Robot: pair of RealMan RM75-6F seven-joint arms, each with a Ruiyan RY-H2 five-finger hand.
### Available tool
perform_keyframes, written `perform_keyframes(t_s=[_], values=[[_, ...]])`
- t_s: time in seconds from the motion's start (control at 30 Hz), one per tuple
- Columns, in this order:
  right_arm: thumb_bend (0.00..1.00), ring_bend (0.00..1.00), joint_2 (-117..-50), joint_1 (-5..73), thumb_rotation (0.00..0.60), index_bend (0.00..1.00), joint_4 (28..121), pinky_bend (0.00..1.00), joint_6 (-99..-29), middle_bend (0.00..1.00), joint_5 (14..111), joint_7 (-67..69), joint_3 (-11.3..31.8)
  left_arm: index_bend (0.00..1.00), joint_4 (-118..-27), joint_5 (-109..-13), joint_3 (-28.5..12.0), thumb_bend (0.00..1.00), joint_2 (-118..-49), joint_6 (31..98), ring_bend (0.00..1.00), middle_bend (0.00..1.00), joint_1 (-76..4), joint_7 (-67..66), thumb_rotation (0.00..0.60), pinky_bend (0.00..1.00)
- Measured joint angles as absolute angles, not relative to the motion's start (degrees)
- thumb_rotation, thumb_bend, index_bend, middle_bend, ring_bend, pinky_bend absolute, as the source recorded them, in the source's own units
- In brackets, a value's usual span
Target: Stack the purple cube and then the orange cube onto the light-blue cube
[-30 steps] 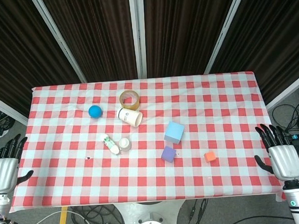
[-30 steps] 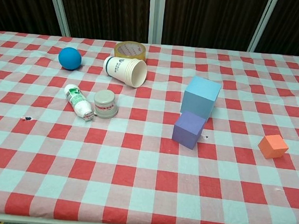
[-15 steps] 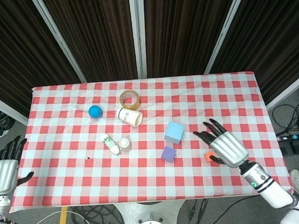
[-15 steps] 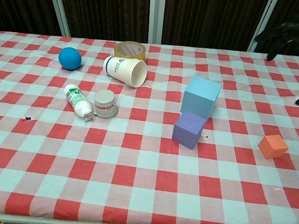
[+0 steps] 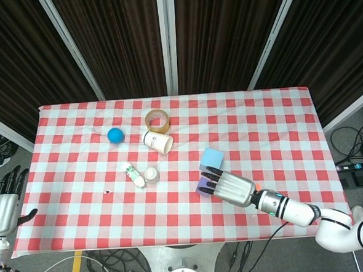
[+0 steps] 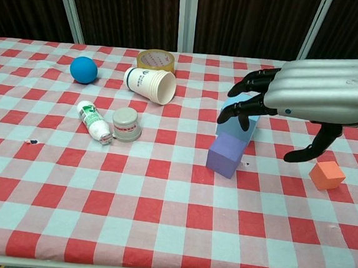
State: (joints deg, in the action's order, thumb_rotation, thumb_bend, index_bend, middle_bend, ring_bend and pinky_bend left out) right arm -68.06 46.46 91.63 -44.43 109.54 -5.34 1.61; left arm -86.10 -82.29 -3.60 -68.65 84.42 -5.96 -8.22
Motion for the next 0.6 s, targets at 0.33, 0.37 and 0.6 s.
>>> perform_keyframes(t_s=[0.33, 0.37, 0.6], values=[[0.14, 0.06, -74.68, 49.69, 0.6, 0.12, 84.69, 0.09, -43.52, 0.31, 108.7, -5.54, 0.38, 0.13, -82.78, -82.1, -3.35, 0.11, -69.25, 83.75, 0.13, 0.14, -5.9, -6.85, 0.6, 0.25], [0.14, 0.06, -75.21, 49.91, 0.6, 0.12, 84.12, 0.09, -43.59, 0.31, 108.68, -5.61, 0.29, 0.13, -82.38, -82.17, -3.34, 0.11, -69.38, 83.87, 0.13, 0.14, -5.88, -7.05, 0.6, 0.25], [0.14, 0.06, -79.22, 51.85, 0.6, 0.1, 79.13, 0.1, -44.51, 0.29, 108.25, -4.56, -0.46, 0.13, -80.93, -82.06, -3.41, 0.11, -69.86, 84.03, 0.13, 0.14, -5.74, -6.83, 0.6, 0.25]])
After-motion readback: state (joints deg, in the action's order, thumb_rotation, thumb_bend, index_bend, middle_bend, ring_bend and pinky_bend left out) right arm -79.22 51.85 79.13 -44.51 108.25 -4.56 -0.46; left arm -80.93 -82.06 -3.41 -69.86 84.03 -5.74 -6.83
